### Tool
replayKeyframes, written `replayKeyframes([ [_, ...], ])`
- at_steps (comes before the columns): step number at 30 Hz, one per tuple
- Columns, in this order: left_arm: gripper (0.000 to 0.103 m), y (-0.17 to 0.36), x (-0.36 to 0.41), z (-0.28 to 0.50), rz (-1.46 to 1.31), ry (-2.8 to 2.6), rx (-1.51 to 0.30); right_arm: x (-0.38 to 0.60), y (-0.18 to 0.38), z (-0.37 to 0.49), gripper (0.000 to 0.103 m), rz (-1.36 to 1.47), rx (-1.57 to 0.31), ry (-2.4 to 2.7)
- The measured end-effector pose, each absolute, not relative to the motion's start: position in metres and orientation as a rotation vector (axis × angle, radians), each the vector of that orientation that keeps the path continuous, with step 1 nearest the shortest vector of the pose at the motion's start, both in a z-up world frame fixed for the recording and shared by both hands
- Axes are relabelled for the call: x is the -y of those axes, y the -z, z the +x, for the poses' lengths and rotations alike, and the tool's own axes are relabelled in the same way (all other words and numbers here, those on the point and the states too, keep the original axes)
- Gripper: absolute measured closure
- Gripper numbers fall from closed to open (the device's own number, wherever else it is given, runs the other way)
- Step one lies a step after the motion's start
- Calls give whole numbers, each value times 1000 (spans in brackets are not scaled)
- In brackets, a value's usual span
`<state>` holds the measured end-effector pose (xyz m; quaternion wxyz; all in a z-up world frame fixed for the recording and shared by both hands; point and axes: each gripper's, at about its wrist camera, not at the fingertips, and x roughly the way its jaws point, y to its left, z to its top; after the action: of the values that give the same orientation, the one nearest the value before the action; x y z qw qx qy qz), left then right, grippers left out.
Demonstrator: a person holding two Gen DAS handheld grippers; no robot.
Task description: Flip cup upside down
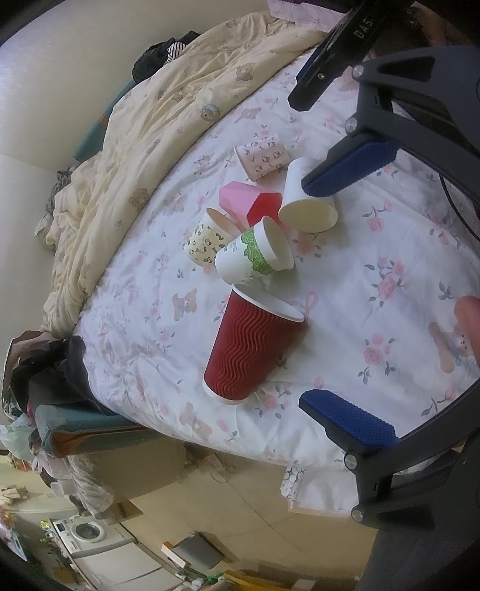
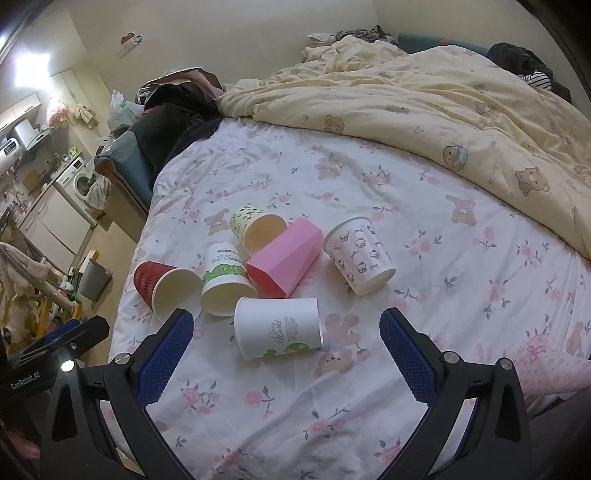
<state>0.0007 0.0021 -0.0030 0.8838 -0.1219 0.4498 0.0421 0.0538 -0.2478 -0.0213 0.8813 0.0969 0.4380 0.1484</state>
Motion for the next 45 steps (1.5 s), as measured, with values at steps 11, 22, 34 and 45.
replayKeyframes([
  [11, 0, 2, -2, 1, -250, -89, -936, 248, 22, 55, 0, 207, -911, -314],
  [22, 0, 3, -1, -1, -239, -96, -937, 247, 22, 55, 0, 206, -909, -313],
  [34, 0, 3, -1, -1, -239, -96, -938, 247, 22, 55, 0, 206, -909, -312],
  [45, 0, 4, -3, -1, -244, -97, -948, 246, 20, 55, 0, 203, -914, -314],
])
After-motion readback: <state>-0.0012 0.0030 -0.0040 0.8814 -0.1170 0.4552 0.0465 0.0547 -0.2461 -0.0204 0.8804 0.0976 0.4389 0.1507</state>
